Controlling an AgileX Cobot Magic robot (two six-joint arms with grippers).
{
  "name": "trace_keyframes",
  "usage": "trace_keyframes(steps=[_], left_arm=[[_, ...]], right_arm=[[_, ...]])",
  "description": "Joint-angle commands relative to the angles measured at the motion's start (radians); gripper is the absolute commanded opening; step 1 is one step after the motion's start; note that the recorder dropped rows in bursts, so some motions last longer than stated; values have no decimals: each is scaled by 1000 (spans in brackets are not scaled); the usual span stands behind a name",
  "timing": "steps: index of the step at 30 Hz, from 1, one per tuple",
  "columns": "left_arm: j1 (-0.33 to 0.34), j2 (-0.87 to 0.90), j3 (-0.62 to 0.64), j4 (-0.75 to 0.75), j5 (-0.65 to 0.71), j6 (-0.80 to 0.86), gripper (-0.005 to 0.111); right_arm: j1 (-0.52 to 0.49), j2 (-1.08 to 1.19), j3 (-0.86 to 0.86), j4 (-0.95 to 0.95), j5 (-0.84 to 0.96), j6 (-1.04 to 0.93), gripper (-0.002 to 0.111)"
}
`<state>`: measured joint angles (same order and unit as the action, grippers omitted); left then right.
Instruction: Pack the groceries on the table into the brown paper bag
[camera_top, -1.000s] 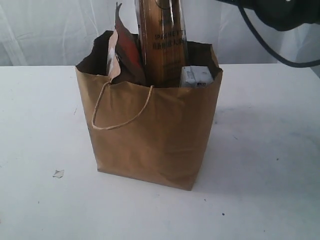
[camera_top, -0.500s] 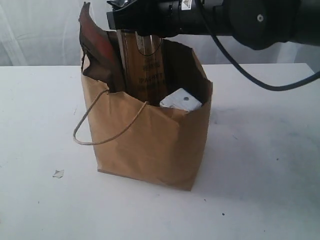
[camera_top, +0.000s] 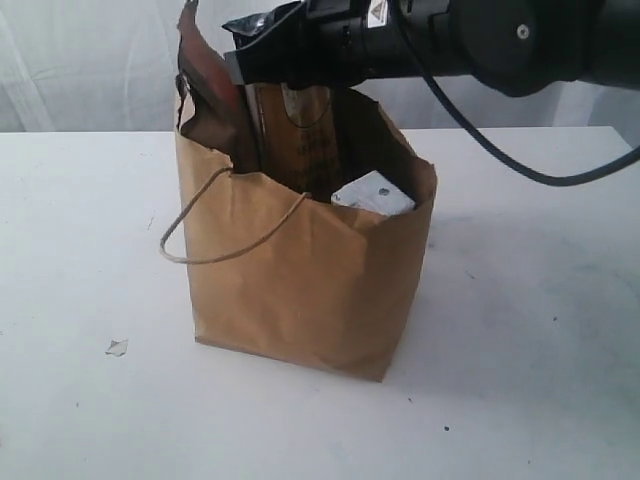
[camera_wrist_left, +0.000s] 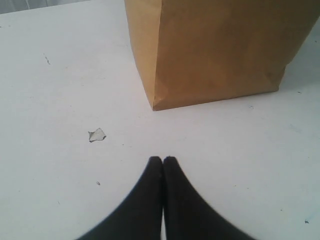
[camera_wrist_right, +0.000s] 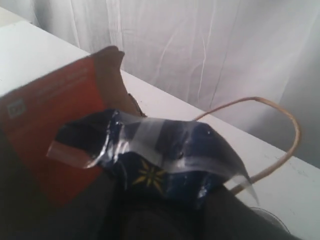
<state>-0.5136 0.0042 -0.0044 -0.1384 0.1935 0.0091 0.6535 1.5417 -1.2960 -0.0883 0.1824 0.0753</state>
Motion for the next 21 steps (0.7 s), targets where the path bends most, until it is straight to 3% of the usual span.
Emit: trace_keyframes(steps=[1,9,21], left_arm=[[3,-4,4,-5,0,-9,0],[3,-4,4,-5,0,-9,0],[3,-4,4,-5,0,-9,0]], right_arm=[[-25,-16,-7,-8,9,-24,0],[-25,-10,-3,-8,119,-24,0],[-20,-10,63,29,126,-26,0]])
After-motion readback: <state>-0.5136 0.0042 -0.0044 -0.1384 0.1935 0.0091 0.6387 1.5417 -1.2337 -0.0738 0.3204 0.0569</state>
